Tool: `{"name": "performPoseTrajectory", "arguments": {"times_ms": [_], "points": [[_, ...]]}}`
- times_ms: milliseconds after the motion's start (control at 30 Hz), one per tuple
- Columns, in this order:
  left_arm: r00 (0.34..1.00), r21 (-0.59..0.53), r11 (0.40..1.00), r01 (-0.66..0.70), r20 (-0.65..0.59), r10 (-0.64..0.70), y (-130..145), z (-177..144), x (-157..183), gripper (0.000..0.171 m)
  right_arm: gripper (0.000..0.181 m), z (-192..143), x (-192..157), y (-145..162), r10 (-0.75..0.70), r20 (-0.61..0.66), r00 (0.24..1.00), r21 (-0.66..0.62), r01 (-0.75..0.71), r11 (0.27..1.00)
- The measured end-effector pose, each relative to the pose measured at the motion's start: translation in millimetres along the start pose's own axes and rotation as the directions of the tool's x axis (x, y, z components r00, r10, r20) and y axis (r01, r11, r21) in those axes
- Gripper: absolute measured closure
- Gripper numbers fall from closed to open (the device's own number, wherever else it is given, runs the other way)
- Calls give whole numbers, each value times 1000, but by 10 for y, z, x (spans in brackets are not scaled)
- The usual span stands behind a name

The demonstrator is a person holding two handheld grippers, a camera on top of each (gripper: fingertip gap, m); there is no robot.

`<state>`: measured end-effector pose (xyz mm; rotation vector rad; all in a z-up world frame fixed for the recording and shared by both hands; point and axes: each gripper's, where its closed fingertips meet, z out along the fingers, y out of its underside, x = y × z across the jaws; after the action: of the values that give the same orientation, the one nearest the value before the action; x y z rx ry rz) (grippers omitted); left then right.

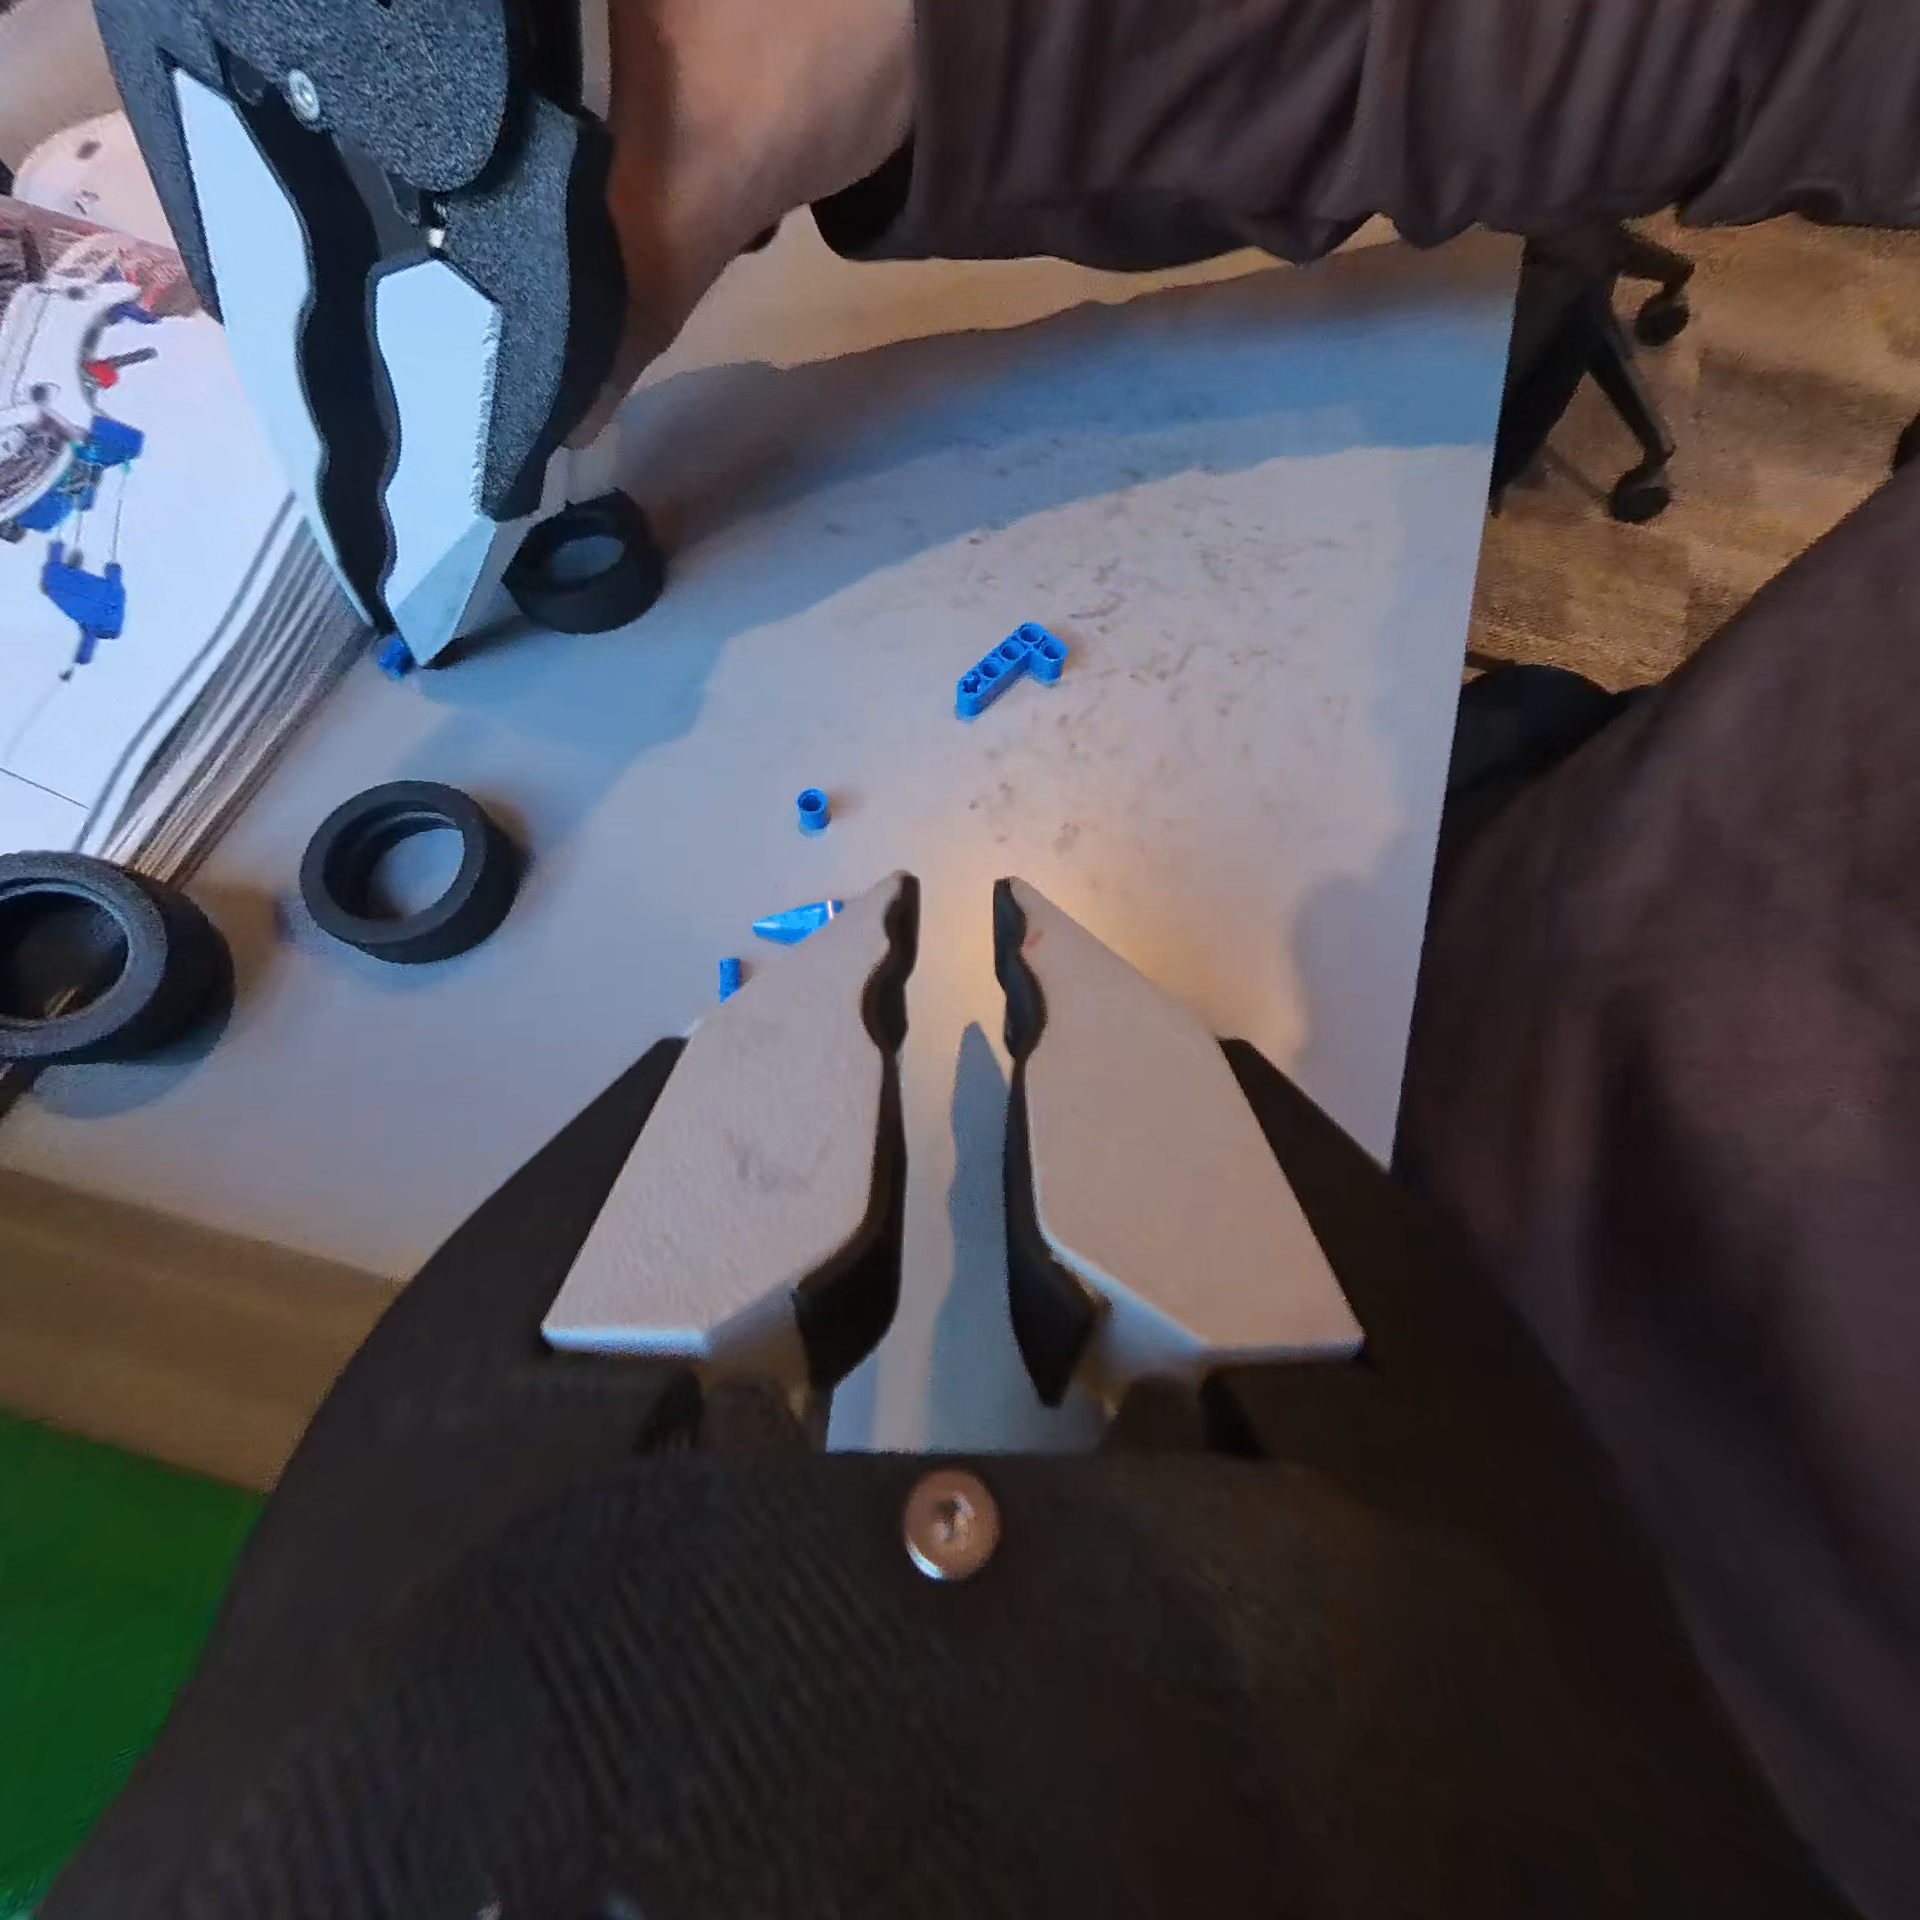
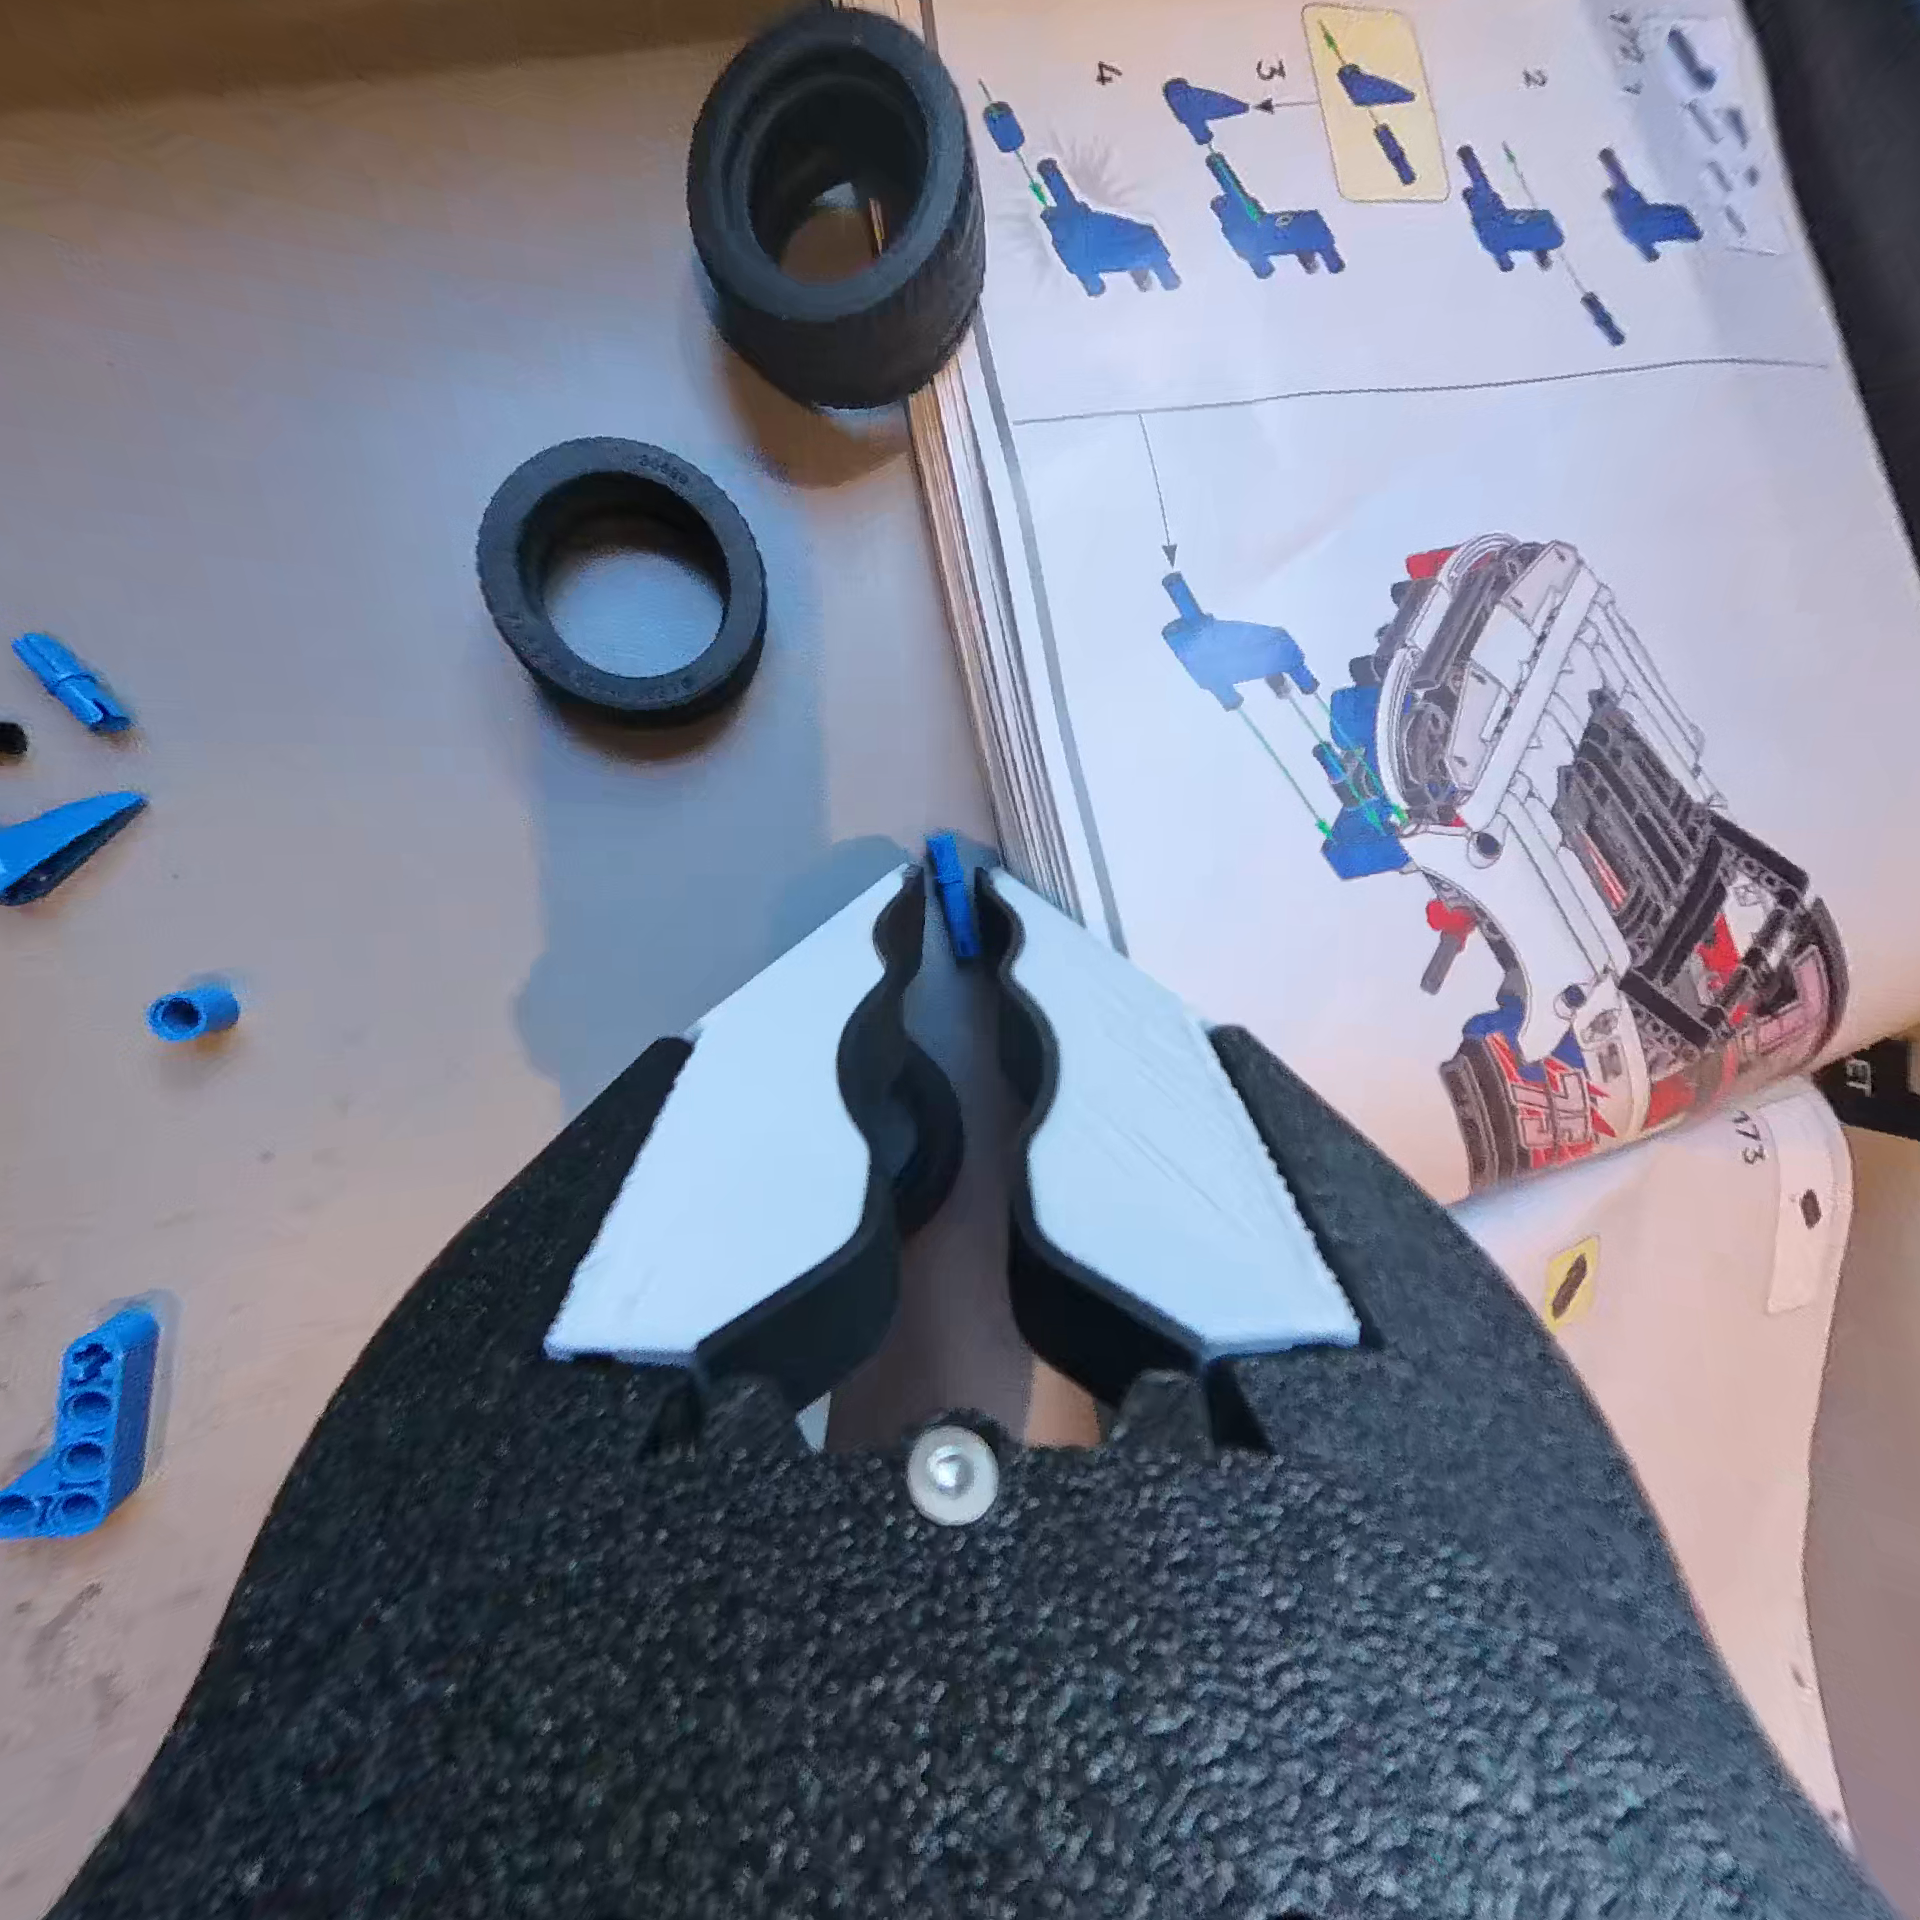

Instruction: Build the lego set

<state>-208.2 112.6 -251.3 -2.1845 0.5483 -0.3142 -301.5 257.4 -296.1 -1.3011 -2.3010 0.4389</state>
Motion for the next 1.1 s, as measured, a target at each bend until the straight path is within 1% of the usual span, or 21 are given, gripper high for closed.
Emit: {"name": "performPoseTrajectory", "arguments": {"times_ms": [100, 233, 400, 467, 500, 533, 567, 600, 633, 700, 733, 767, 833, 967, 1100], "points": [[1000, -31, 1000, 2, 12, -1, 42, -27, -51, 160, 174, 7, -10, 1, 22, 34, 999, -15, -21, 1000], [1000, 10, 1000, 18, -3, -18, 20, -63, -56, 162, 177, -30, -91, 31, 60, 97, 994, -11, -59, 998], [999, 9, 999, 32, 23, -32, 32, -25, -138, 164, 177, -28, -161, 20, 103, 149, 983, 12, -106, 994], [995, 34, 997, 70, 66, -73, 10, -2, -237, 164, 177, -47, -169, 4, 99, 140, 985, 24, -103, 994], [989, 62, 994, 88, 113, -95, -18, -2, -324, 162, 177, -95, -204, -51, 119, 156, 981, 59, -130, 990], [981, 104, 989, 105, 154, -121, -67, -6, -401, 160, 177, -188, -269, -151, 165, 207, 964, 120, -192, 974], [973, 150, 981, 124, 174, -150, -127, -8, -452, 158, 177, -324, -346, -287, 224, 289, 931, 198, -287, 937], [966, 197, 969, 149, 181, -186, -195, -12, -492, 156, 177, -497, -415, -433, 278, 389, 878, 278, -400, 874], [958, 246, 953, 179, 177, -226, -271, -18, -524, 153, 177, -683, -461, -564, 316, 490, 813, 345, -514, 786], [944, 345, 907, 243, 132, -303, -450, -41, -560, 149, 177, -1032, -500, -724, 339, 660, 670, 415, -702, 578], [936, 391, 877, 279, 92, -339, -544, -54, -562, 149, 177, -1175, -512, -760, 326, 715, 618, 435, -759, 484], [931, 430, 847, 312, 42, -364, -638, -66, -546, 149, 178, -1275, -537, -771, 309, 745, 591, 451, -788, 419], [918, 470, 805, 363, -34, -395, -773, -71, -519, 150, 177, -1389, -615, -765, 286, 755, 590, 488, -797, 356], [914, 484, 782, 393, -111, -391, -931, -44, -408, 154, 177, -1533, -646, -719, 279, 737, 616, 557, -787, 266], [900, 501, 751, 430, -171, -401, -1025, -50, -334, 157, 177, -1563, -676, -661, 266, 743, 614, 570, -789, 231]]}}
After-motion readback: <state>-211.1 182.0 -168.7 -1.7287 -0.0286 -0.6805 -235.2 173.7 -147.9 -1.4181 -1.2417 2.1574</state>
